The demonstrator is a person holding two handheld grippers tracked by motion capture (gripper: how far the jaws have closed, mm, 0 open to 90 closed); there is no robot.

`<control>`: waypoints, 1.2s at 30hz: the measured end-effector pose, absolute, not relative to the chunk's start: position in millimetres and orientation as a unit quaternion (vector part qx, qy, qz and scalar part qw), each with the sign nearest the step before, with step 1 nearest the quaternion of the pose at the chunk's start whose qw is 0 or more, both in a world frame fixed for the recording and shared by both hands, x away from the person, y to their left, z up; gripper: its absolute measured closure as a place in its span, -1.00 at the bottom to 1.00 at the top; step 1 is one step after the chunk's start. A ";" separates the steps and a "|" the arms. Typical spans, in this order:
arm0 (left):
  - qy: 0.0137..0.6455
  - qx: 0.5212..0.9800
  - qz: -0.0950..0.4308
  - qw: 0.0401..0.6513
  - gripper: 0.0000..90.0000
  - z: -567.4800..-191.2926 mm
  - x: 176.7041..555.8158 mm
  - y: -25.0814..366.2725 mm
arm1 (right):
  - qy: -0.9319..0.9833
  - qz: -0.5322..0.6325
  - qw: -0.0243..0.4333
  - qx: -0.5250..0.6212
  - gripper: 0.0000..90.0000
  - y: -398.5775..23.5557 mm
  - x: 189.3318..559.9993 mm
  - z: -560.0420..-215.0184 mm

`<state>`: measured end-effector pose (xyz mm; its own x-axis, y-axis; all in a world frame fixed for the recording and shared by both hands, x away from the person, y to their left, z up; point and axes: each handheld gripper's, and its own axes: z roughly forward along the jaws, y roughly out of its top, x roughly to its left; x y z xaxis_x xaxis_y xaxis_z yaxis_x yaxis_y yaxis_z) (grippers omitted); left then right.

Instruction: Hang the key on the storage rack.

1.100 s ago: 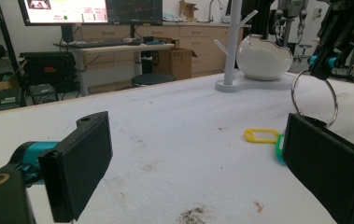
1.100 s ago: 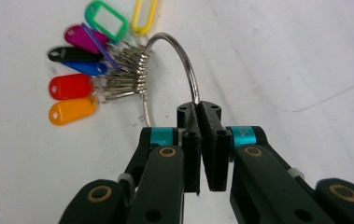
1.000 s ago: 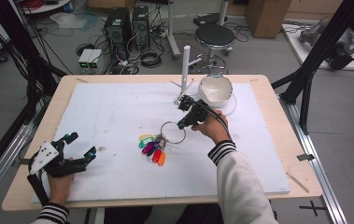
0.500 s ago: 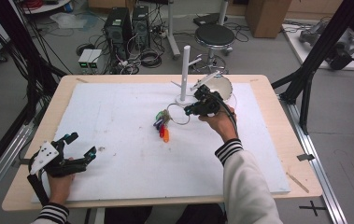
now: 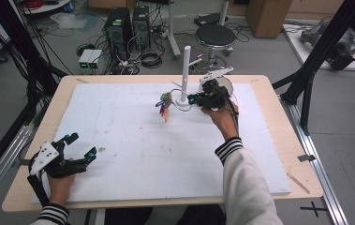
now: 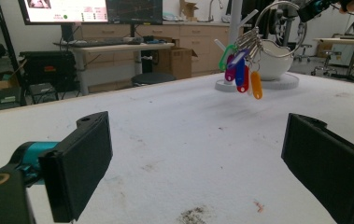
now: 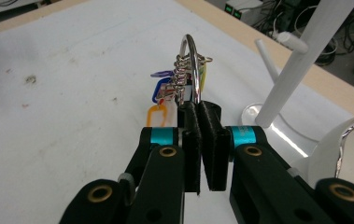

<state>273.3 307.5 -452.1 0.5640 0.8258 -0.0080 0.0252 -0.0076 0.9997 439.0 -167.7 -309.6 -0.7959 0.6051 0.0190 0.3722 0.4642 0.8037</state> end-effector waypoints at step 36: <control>0.341 0.632 0.321 0.618 -0.80 -452.0 274.1 307.2 | 0.804 0.459 0.175 0.335 0.96 -183.7 460.2 -317.7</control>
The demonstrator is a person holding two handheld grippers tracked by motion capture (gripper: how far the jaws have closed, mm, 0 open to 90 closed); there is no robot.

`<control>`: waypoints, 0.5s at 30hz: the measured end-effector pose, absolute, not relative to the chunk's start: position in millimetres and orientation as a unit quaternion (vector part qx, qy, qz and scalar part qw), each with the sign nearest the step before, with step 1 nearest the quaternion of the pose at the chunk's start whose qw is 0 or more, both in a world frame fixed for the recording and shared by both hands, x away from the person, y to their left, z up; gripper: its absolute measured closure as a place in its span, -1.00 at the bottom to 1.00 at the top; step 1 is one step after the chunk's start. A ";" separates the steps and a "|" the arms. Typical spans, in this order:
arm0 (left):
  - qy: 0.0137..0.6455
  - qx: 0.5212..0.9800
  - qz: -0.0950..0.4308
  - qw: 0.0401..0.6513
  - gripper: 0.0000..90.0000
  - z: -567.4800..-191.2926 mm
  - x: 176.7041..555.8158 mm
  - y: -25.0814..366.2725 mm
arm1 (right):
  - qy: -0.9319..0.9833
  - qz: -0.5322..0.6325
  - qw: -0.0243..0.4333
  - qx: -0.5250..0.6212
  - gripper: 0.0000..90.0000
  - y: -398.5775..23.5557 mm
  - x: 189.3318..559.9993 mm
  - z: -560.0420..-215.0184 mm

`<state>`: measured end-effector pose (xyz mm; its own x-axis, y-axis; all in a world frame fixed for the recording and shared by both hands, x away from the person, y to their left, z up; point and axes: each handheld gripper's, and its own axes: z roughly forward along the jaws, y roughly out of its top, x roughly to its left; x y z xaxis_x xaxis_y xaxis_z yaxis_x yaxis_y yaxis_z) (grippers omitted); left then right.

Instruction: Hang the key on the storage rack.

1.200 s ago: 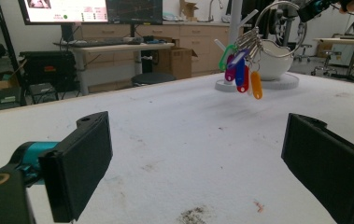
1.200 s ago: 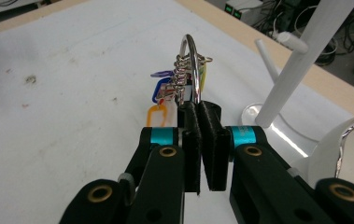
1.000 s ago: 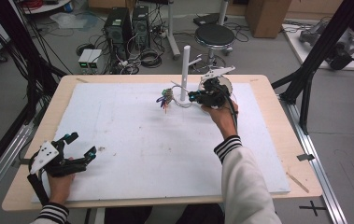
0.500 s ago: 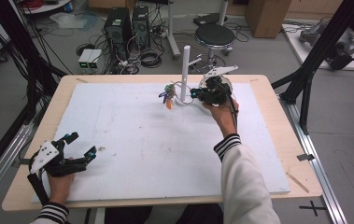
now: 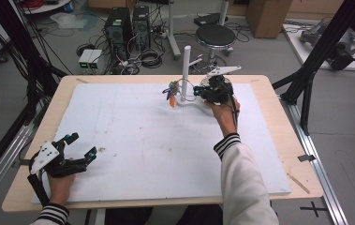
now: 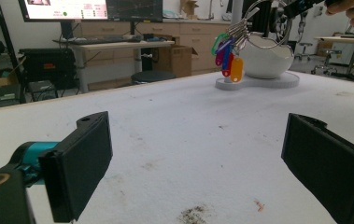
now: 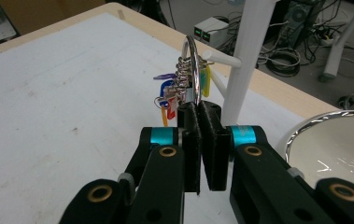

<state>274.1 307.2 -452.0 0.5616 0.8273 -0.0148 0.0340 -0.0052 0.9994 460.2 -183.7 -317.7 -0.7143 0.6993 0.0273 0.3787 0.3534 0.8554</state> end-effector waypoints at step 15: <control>0.341 0.632 0.321 0.617 -0.80 -452.0 274.2 307.2 | 0.791 0.466 0.180 0.351 0.96 -189.3 468.0 -322.8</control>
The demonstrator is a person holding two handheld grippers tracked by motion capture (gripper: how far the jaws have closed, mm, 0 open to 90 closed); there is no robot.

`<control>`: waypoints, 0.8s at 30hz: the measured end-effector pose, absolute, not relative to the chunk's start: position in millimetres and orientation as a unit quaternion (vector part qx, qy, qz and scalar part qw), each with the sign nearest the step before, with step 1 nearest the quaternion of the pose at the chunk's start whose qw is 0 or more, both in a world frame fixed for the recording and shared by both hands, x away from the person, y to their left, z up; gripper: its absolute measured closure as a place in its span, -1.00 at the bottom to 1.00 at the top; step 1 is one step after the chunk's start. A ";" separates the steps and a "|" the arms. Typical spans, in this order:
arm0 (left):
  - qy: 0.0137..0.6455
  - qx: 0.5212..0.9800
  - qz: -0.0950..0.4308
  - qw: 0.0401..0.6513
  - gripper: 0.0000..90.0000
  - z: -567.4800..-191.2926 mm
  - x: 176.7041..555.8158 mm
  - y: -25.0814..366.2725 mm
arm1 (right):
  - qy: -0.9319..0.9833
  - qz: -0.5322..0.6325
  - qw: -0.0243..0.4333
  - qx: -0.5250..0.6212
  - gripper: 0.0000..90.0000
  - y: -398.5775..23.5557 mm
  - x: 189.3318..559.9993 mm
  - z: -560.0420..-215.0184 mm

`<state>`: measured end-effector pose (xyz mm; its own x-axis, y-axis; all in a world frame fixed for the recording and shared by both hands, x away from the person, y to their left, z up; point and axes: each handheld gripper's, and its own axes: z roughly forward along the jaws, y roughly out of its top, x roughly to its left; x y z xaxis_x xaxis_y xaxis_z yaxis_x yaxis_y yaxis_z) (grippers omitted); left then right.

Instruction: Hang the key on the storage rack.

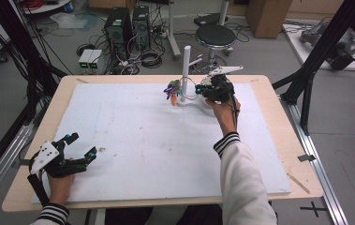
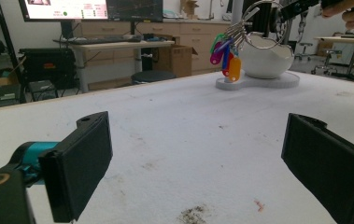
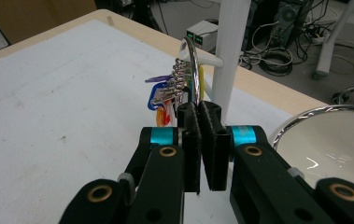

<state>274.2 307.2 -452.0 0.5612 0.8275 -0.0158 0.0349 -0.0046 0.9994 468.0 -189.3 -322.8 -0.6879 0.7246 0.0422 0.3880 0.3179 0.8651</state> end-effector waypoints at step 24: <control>0.342 0.633 0.320 0.616 -0.80 -451.9 274.4 307.4 | 0.762 0.480 0.176 0.397 0.93 -187.2 482.0 -337.0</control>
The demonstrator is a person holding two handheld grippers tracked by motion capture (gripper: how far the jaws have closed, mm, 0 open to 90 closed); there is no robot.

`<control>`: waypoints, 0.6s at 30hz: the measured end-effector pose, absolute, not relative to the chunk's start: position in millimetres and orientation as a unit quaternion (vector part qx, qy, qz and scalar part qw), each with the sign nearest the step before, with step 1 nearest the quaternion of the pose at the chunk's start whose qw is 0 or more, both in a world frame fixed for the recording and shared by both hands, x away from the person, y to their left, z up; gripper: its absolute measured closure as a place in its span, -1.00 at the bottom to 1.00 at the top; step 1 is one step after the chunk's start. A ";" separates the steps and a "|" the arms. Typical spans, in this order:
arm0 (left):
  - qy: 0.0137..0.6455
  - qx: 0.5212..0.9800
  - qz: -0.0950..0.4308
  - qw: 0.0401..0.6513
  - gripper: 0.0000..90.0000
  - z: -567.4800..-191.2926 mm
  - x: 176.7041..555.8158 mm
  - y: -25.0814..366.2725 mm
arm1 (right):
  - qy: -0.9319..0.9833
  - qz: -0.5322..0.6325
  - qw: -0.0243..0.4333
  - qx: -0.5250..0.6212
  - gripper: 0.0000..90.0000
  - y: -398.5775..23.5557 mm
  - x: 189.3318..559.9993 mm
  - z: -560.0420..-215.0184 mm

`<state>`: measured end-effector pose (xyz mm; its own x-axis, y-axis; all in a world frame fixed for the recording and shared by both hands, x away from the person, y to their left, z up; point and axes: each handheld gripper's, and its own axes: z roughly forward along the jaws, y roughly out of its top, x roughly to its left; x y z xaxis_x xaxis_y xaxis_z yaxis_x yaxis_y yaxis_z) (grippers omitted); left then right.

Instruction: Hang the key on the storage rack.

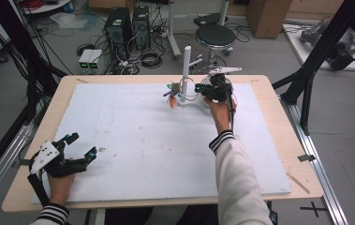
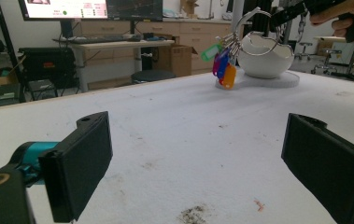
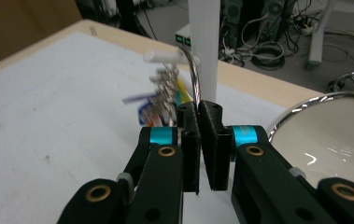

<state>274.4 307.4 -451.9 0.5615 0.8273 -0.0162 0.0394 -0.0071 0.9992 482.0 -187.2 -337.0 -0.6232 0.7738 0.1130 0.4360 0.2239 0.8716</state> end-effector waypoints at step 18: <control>0.340 0.635 0.321 0.615 -0.80 -451.9 274.3 307.3 | 0.768 0.468 0.194 0.391 0.61 -190.2 476.1 -331.6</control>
<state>274.3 307.3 -451.9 0.5625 0.8267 -0.0096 0.0359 -0.0128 0.9993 476.1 -190.2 -331.6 -0.6184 0.7829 0.0682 0.4191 0.2551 0.8714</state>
